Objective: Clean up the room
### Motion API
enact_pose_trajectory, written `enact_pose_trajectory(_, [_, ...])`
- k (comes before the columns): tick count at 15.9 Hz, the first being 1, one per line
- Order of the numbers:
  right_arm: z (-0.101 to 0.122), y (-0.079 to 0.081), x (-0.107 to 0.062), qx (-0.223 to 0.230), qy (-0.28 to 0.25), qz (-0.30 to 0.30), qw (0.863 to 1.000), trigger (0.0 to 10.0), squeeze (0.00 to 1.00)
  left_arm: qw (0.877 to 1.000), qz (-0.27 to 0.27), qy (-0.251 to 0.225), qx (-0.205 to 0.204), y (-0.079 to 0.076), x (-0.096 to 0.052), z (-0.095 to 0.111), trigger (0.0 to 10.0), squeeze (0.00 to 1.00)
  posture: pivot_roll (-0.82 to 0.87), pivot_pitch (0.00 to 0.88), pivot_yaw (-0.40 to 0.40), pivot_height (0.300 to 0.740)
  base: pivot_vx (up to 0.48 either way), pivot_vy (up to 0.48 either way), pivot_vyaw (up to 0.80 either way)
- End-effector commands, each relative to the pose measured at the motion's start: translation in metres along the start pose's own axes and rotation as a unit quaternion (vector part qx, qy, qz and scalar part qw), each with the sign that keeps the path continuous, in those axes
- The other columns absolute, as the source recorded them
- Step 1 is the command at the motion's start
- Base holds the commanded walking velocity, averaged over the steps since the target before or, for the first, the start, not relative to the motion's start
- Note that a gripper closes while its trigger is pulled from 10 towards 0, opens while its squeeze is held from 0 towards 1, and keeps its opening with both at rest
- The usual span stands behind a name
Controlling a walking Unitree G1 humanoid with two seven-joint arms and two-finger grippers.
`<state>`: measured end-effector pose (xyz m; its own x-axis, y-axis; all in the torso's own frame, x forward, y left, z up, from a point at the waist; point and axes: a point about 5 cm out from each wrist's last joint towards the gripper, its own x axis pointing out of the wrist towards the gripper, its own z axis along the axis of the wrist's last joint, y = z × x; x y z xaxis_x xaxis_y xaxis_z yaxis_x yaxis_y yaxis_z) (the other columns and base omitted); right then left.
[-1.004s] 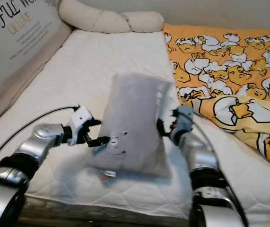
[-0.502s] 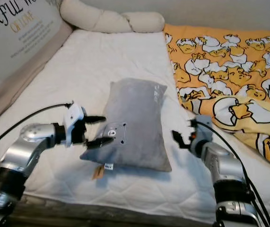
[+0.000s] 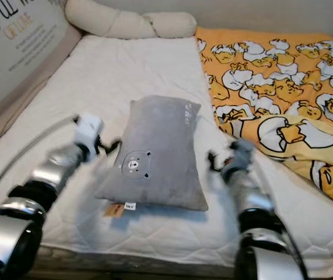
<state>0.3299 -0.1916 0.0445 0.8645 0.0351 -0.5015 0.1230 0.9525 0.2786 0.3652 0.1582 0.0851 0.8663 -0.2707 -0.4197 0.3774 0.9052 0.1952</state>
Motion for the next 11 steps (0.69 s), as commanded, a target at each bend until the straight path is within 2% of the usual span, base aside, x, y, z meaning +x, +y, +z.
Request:
enact_pose_trajectory(1, [0.001,0.014,0.004,-0.023,0.001,0.014,1.0,10.0,1.0,1.0,-0.005,0.016,0.014,-0.008,0.003,-0.003,10.0,1.0,-0.07,0.0,0.011,0.74,0.0,0.0,0.0])
enact_pose_trajectory(2, [-0.012,0.046,0.005,-0.031,0.024,0.092,0.995,10.0,1.0,0.997,-0.06,0.045,-0.021,-0.028,0.004,-0.019,10.0,1.0,-0.06,0.0,0.003,0.74,0.0,0.0,0.0])
enact_pose_trajectory(3, [-0.018,0.056,0.004,-0.03,0.035,0.137,0.99,10.0,1.0,0.99,-0.124,0.041,-0.056,-0.042,0.004,-0.022,10.0,1.0,-0.05,0.0,-0.001,0.74,0.0,0.0,0.0])
enact_pose_trajectory(4, [-0.023,0.06,0.002,-0.03,0.049,0.174,0.983,10.0,1.0,0.977,-0.199,0.029,-0.074,-0.054,0.001,-0.023,10.0,1.0,-0.04,0.0,-0.008,0.74,0.0,0.0,0.0])
enact_pose_trajectory(7, [-0.031,0.051,-0.003,-0.051,0.066,0.196,0.977,10.0,1.0,0.966,-0.249,0.006,-0.065,-0.054,-0.004,-0.024,10.0,1.0,-0.03,0.0,-0.02,0.74,0.0,0.0,0.0])
enact_pose_trajectory(9, [-0.027,0.034,-0.017,-0.053,0.062,0.228,0.97,10.0,1.0,0.94,-0.328,-0.043,-0.084,-0.046,-0.022,-0.017,10.0,1.0,-0.03,0.0,-0.027,0.74,0.0,0.0,0.0])
enact_pose_trajectory(10, [-0.023,0.025,-0.022,-0.053,0.059,0.231,0.97,10.0,1.0,0.931,-0.352,-0.054,-0.081,-0.044,-0.032,-0.016,10.0,1.0,-0.03,0.0,-0.029,0.74,0.0,0.0,0.0])
enact_pose_trajectory(11, [-0.021,0.017,-0.027,-0.053,0.056,0.23,0.97,10.0,1.0,0.93,-0.356,-0.059,-0.067,-0.04,-0.04,-0.019,10.0,1.0,-0.03,0.0,-0.03,0.74,0.0,0.0,0.0])
